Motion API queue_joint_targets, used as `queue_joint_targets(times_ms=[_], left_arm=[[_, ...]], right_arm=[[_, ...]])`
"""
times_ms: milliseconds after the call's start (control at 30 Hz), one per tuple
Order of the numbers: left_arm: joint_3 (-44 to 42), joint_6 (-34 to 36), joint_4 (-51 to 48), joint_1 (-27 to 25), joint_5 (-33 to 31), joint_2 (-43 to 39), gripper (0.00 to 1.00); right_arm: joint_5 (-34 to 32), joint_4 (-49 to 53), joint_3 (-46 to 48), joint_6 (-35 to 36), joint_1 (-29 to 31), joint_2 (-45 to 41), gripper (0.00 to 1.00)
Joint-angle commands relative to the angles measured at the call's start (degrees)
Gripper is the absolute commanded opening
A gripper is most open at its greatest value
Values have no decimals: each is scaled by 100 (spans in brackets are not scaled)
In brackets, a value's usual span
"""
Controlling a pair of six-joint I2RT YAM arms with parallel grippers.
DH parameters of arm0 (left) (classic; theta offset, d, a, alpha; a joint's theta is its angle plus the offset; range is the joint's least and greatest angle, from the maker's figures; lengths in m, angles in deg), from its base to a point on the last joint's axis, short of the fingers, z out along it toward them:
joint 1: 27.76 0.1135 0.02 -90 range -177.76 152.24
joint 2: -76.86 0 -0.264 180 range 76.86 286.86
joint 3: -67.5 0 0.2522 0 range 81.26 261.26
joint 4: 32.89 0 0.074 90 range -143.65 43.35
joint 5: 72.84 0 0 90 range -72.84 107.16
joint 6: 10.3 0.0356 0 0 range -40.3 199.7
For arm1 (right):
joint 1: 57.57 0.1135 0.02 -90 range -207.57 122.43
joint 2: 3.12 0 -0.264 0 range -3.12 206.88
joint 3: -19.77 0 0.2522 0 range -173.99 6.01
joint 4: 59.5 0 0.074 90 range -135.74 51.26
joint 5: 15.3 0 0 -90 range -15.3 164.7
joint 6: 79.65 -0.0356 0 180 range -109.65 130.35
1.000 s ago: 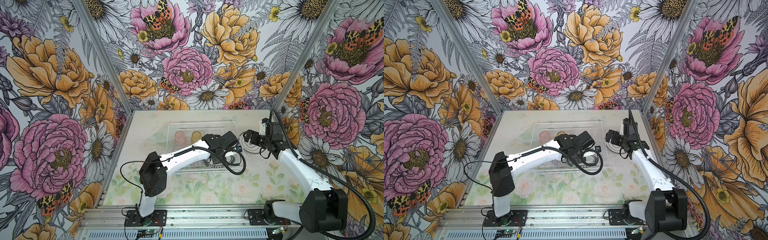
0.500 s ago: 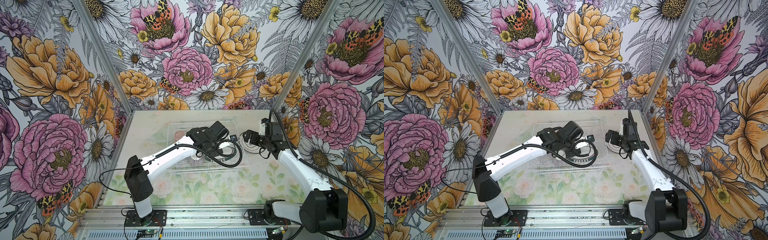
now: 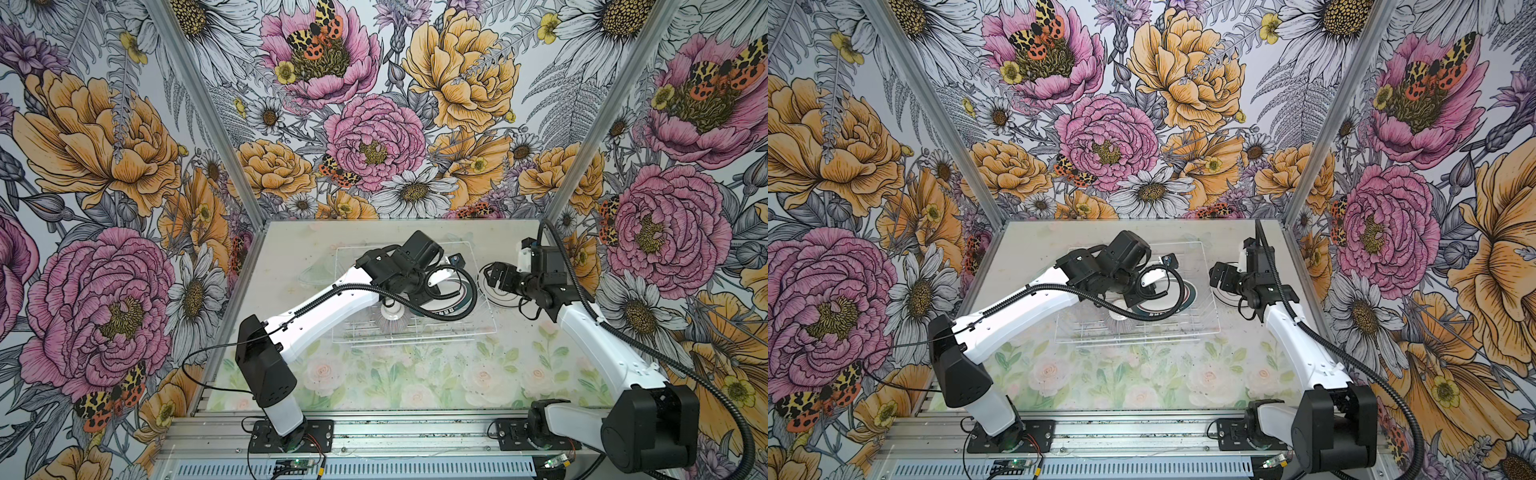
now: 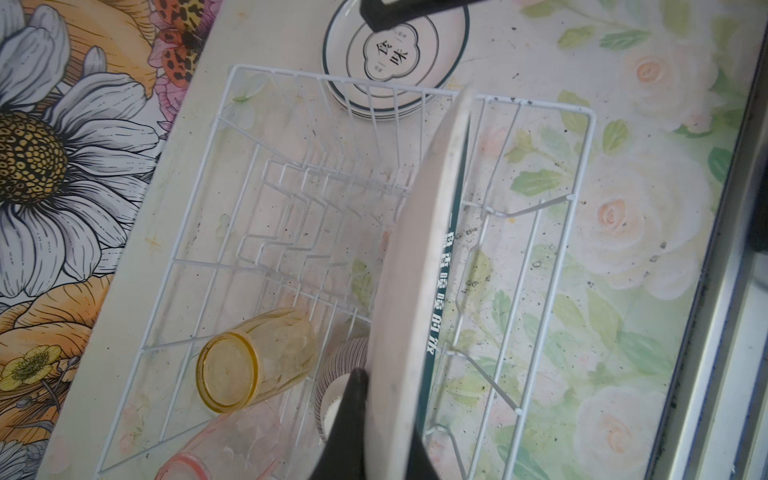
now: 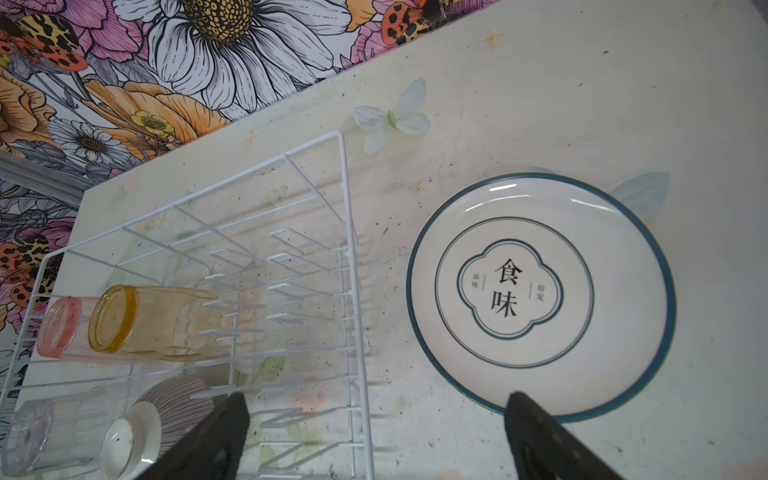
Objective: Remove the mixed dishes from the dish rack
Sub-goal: 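Lift the rimmed plate upright with the left gripper while the right grasps its rim, then carry the rimmed plate toward the stack with the right gripper while the left releases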
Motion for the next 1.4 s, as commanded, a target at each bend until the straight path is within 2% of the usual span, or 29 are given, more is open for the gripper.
queue_joint_targets(times_ms=[0, 67, 167, 300, 367, 467, 667, 800, 933, 1067, 1167, 1233, 1300, 1367], left_arm=[[-142, -520, 705, 401, 747, -508, 6], [-308, -802, 995, 689, 1208, -684, 6], [-654, -1389, 1594, 1248, 2237, -931, 7], [-1141, -2282, 2583, 1914, 3563, -1068, 7], [-1277, -2597, 2956, 2088, 3937, -1044, 7], [-1413, -3005, 3408, 2234, 4363, -941, 7], [-1587, -3762, 4337, 2337, 5019, -632, 8], [-1554, -4071, 4696, 2304, 5199, -361, 8], [-1520, -4330, 5046, 2204, 5376, -129, 8], [-1448, -4518, 5319, 2074, 5477, 61, 8], [-1429, -4690, 5567, 2014, 5540, 182, 8], [-1420, -4801, 5729, 1988, 5574, 248, 8], [-1402, -4911, 5886, 1971, 5622, 322, 8], [-1372, -4958, 5938, 1958, 5654, 393, 8]], right_arm=[[298, -46, 35, 152, 40, -351, 95], [450, -47, 65, 210, 40, -494, 93], [994, -77, 82, 320, 34, -676, 90], [2335, -417, 150, 322, 31, -806, 89], [2945, -733, 236, 149, 38, -815, 87], [3516, -1231, 382, -175, 42, -822, 85], [3939, -2245, 690, -812, 100, -828, 84], [4354, -4400, 1193, -2129, 105, -726, 84], [4335, -5136, 1250, -2567, 150, -498, 81], [4247, -5497, 1232, -2781, 189, -294, 71], [4157, -5685, 1250, -2903, 203, -222, 48], [4108, -5715, 1250, -2921, 214, -209, 45], [4055, -5742, 1267, -2923, 215, -209, 34], [4018, -5748, 1267, -2925, 212, -200, 29]])
